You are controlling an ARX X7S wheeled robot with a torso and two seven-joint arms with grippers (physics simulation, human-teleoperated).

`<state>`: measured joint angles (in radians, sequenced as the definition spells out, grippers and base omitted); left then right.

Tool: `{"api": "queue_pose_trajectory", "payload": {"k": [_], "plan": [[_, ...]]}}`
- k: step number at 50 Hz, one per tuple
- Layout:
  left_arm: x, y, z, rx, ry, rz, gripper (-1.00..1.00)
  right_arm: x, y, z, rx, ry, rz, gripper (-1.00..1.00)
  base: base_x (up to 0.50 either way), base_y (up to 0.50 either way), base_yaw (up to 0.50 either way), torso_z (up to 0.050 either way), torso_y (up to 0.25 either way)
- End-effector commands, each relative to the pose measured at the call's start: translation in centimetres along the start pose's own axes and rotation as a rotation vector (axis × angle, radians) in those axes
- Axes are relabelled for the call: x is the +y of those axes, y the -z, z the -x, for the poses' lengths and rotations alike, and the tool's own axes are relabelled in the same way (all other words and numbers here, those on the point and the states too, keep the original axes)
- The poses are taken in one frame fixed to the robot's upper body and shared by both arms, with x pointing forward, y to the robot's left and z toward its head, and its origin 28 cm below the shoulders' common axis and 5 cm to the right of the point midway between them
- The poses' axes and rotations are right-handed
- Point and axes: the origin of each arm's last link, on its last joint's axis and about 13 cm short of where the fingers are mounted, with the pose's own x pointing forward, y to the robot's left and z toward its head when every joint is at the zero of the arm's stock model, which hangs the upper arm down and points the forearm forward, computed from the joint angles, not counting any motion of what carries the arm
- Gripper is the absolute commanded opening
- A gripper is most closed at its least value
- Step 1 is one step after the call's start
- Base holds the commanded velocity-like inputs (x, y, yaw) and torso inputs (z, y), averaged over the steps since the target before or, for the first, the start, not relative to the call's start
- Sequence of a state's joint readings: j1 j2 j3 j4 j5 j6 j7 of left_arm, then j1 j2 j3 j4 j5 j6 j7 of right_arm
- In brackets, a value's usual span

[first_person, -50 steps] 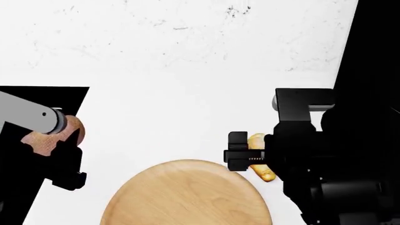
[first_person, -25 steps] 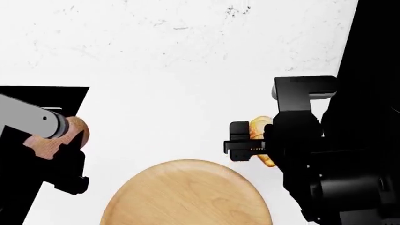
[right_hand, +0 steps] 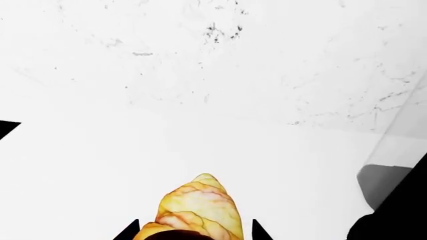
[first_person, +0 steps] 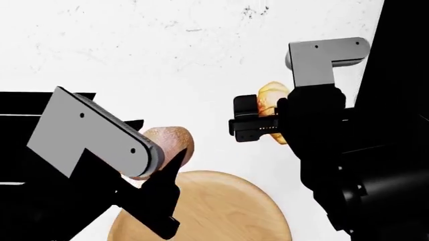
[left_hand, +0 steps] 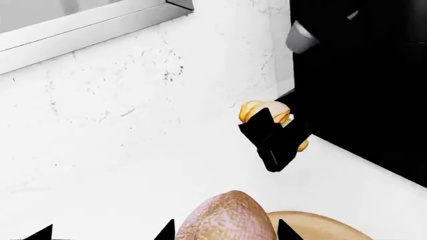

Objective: Place the pastries on the plates.

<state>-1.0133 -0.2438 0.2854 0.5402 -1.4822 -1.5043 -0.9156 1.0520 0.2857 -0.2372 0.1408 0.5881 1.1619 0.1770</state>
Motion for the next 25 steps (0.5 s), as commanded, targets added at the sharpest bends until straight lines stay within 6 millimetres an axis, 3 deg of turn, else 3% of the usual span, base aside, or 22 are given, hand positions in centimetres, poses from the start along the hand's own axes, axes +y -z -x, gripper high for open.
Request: {"api": "queue_pose_trajectory", "payload": {"k": [1,25], "plan": [[-3.1,-0.7,-0.3,-0.033,0.127,-0.034,-1.00,0.3,-0.7,0.7,-0.039,-0.018,0.005,-1.00,0.00,0.00,0.00,0.000,0.000],[-3.8,3.0,0.2,0.086,0.144,-0.060,-1.00,0.0,-0.2,0.8,-0.033,-0.017,-0.007,-1.00,0.00,0.00,0.00,0.000,0.000]]}}
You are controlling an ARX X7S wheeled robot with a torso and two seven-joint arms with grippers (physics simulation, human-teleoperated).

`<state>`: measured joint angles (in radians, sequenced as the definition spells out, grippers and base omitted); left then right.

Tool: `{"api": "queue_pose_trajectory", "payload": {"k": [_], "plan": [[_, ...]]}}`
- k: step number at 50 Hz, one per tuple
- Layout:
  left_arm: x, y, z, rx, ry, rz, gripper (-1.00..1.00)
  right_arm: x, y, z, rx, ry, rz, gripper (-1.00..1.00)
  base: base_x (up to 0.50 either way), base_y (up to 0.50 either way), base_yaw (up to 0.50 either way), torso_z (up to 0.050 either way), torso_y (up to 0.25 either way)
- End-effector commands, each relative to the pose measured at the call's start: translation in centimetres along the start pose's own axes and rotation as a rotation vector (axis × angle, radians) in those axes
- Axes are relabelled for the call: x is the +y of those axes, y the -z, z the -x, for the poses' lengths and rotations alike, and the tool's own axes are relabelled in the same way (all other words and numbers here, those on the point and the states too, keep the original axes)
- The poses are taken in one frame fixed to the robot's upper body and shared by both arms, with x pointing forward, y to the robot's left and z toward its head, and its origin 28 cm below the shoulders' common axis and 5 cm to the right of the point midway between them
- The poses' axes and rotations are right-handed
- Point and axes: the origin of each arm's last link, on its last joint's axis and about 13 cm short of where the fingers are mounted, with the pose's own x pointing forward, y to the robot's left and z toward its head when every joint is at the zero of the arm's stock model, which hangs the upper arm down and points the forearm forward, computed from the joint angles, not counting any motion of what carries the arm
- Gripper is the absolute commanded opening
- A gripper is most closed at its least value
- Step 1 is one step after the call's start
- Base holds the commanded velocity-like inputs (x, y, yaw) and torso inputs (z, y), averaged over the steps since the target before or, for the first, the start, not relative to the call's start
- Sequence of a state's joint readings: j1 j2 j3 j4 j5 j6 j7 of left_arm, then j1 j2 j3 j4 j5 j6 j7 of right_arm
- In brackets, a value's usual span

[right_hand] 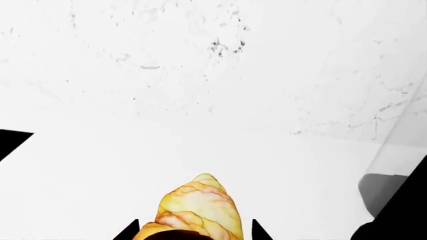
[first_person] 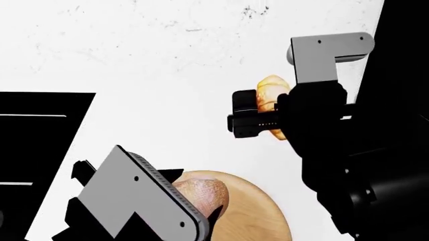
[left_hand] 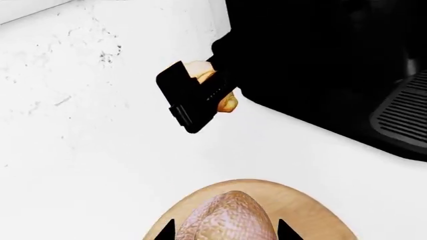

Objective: Place the pastries on the plates.

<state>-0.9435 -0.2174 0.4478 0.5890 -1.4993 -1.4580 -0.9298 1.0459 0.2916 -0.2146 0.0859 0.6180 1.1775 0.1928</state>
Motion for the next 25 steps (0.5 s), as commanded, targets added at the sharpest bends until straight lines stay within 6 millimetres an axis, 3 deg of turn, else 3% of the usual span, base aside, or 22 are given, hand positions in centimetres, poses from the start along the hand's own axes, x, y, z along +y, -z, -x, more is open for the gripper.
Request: {"api": "queue_pose_trajectory", "payload": {"k": [1,6,7,25], "plan": [[-0.57,1.06,-0.03,0.031,0.006,0.000,-1.00,-0.08,0.26,0.06,0.003,-0.004,0.001,-1.00,0.00,0.00,0.00,0.000,0.000],[-0.51,1.06,0.17,0.036,0.016,0.004,-1.00,-0.07,0.35,0.01,0.005,-0.006,0.000,-1.00,0.00,0.00,0.00,0.000,0.000],[-0.52,1.07,0.11,0.037,0.018,0.004,1.00,-0.07,0.35,0.01,0.005,-0.006,0.000,-1.00,0.00,0.00,0.00,0.000,0.010],[-0.46,0.71,0.03,0.033,0.020,0.027,1.00,-0.09,0.70,-0.05,0.006,-0.004,-0.011,-1.00,0.00,0.00,0.00,0.000,0.000]]}}
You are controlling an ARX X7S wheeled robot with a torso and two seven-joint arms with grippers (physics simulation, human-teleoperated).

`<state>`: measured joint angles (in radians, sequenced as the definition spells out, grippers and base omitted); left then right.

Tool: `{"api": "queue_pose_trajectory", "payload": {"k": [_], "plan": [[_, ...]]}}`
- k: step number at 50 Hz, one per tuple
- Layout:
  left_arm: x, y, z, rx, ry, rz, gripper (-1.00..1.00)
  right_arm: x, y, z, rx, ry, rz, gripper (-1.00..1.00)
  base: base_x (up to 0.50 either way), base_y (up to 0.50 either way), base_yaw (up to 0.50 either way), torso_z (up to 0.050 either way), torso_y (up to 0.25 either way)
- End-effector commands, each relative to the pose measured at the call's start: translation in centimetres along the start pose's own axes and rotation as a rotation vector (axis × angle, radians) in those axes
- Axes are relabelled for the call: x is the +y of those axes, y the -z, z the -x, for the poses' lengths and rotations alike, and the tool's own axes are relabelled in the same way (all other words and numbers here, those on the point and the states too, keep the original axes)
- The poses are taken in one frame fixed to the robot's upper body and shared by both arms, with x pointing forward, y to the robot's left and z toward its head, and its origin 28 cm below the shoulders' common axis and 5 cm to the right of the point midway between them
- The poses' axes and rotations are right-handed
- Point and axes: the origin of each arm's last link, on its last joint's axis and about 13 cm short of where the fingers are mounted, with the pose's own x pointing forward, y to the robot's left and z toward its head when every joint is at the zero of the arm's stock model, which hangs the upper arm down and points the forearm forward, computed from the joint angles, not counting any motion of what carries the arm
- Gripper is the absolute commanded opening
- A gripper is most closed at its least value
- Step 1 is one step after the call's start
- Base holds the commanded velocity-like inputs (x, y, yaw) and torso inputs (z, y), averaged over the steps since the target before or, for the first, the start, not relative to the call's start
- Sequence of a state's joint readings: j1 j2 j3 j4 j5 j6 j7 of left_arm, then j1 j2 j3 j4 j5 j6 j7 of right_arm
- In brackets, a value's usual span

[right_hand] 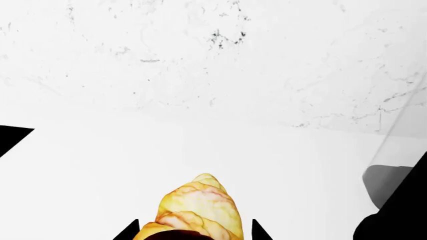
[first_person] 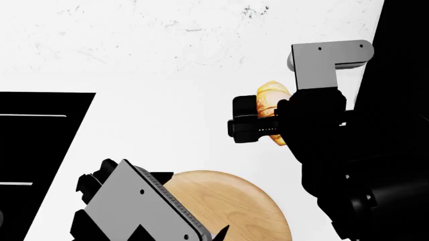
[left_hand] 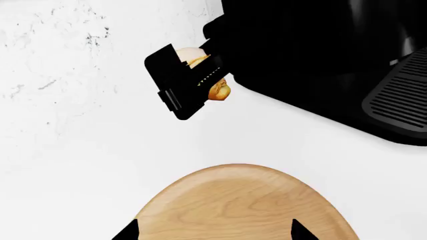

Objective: Place the pastries on the plates.

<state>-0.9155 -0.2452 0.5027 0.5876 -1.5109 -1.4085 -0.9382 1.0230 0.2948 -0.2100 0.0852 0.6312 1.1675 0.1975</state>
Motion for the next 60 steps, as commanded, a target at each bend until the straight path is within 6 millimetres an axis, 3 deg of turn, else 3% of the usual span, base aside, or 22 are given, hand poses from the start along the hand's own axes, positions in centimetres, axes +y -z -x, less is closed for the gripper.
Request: {"api": "queue_pose_trajectory", "payload": {"k": [1,8,12,18,23,28,33,37,45,60], "plan": [[0.1,-0.2,0.1,-0.005,-0.002,0.012,1.00,-0.1,0.0,0.0,-0.005,0.001,0.002,-1.00,0.00,0.00,0.00,0.000,0.000],[0.8,-1.3,0.4,-0.032,-0.027,0.054,1.00,0.0,-0.2,0.2,-0.008,-0.006,0.013,-1.00,0.00,0.00,0.00,0.000,0.000],[1.8,-2.9,1.6,-0.087,-0.041,0.101,1.00,0.0,-0.5,0.4,-0.034,-0.018,-0.002,-1.00,0.00,0.00,0.00,0.000,0.000],[4.3,-4.7,2.9,-0.151,-0.116,0.175,1.00,-0.4,-0.7,1.0,-0.078,-0.026,-0.032,-1.00,0.00,0.00,0.00,0.000,0.000],[6.6,-5.3,3.3,-0.167,-0.203,0.213,1.00,-0.9,-1.4,1.8,-0.113,-0.009,-0.010,-1.00,0.00,0.00,0.00,0.000,0.000],[9.1,-4.6,2.8,-0.142,-0.315,0.197,1.00,-0.9,-0.7,2.1,-0.117,-0.014,-0.010,-1.00,0.00,0.00,0.00,0.000,0.000],[10.7,-4.8,3.7,-0.171,-0.392,0.226,1.00,-1.0,-0.6,2.7,-0.158,-0.043,-0.018,-1.00,0.00,0.00,0.00,0.000,0.000],[10.7,-3.6,3.1,-0.157,-0.422,0.245,1.00,-0.8,-1.3,3.1,-0.215,-0.036,-0.022,-1.00,0.00,0.00,0.00,0.000,0.000],[10.0,-1.7,1.8,-0.135,-0.428,0.290,1.00,-0.2,-0.5,3.0,-0.214,-0.077,0.030,-1.00,0.00,0.00,0.00,0.000,0.000],[9.8,-1.3,2.2,-0.145,-0.440,0.293,1.00,0.0,-0.5,3.8,-0.185,-0.041,0.043,-1.00,-0.33,0.00,0.00,0.000,0.001]]}}
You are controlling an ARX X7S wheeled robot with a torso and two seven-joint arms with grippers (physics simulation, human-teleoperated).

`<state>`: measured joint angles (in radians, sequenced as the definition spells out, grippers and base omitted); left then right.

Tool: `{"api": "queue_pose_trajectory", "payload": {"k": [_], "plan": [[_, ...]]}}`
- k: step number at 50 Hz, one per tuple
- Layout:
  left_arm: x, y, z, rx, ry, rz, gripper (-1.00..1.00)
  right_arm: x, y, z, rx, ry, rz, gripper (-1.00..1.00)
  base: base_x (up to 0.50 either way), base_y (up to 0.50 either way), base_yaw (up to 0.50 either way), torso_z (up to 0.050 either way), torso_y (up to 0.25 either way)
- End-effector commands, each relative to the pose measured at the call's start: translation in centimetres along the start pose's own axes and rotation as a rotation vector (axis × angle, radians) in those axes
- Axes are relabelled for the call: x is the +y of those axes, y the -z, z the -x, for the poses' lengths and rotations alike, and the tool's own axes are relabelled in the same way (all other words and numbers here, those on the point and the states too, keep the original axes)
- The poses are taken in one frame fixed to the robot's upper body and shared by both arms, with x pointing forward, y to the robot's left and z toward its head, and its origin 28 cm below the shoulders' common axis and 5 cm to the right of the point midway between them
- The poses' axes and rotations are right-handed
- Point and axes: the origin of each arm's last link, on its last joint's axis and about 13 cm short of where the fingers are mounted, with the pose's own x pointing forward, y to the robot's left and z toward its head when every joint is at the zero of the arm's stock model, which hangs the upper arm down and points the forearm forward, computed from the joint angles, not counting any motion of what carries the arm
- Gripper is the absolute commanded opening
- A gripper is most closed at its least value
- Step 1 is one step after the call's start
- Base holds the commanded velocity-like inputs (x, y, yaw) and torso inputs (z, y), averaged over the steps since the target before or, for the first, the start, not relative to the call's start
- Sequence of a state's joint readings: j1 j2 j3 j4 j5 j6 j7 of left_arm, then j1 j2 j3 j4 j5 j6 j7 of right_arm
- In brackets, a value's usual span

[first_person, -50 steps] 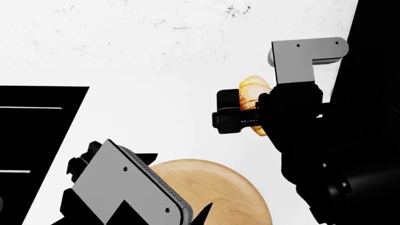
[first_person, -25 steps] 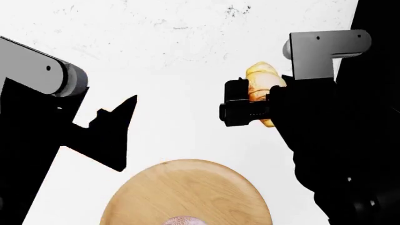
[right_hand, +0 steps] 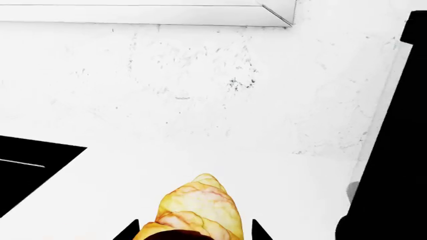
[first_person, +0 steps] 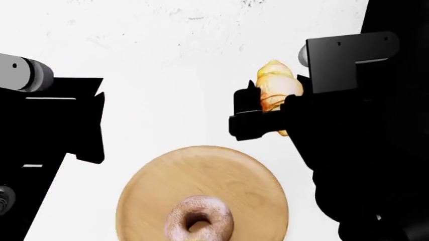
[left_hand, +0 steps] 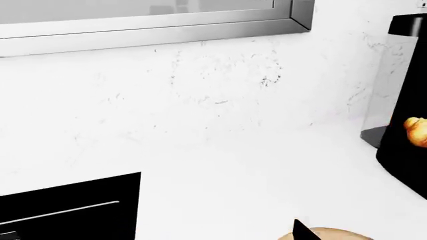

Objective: Place the pastries on the plates.

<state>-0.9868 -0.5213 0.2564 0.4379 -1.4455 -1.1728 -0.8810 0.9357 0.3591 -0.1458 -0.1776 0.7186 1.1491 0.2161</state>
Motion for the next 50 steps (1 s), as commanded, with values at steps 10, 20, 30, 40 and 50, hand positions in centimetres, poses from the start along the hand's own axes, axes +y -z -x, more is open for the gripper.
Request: {"api": "queue_pose_trajectory", "payload": {"k": [10,20,30,40,50], "plan": [[0.3,0.5,0.4,-0.013,-0.019,0.009,1.00,0.3,-0.4,0.8,-0.014,0.005,0.018,-1.00,-0.50,0.00,0.00,0.000,0.000],[0.5,0.3,0.7,-0.035,-0.030,0.019,1.00,0.1,-0.4,1.3,-0.026,0.024,0.011,-1.00,-0.50,0.02,0.00,0.000,0.000],[0.7,0.5,0.7,-0.042,-0.046,0.026,1.00,0.0,-0.3,1.5,-0.051,0.024,0.024,-1.00,-0.46,0.40,0.00,0.000,0.000],[0.9,0.9,0.7,-0.045,-0.048,0.039,1.00,-0.4,0.1,1.6,-0.054,0.029,-0.006,-1.00,-0.39,0.49,0.00,0.002,0.000],[0.9,1.1,0.7,-0.042,-0.058,0.036,1.00,-0.4,0.4,1.8,-0.050,0.011,0.012,-1.00,-0.36,0.50,0.00,0.000,0.000]]}}
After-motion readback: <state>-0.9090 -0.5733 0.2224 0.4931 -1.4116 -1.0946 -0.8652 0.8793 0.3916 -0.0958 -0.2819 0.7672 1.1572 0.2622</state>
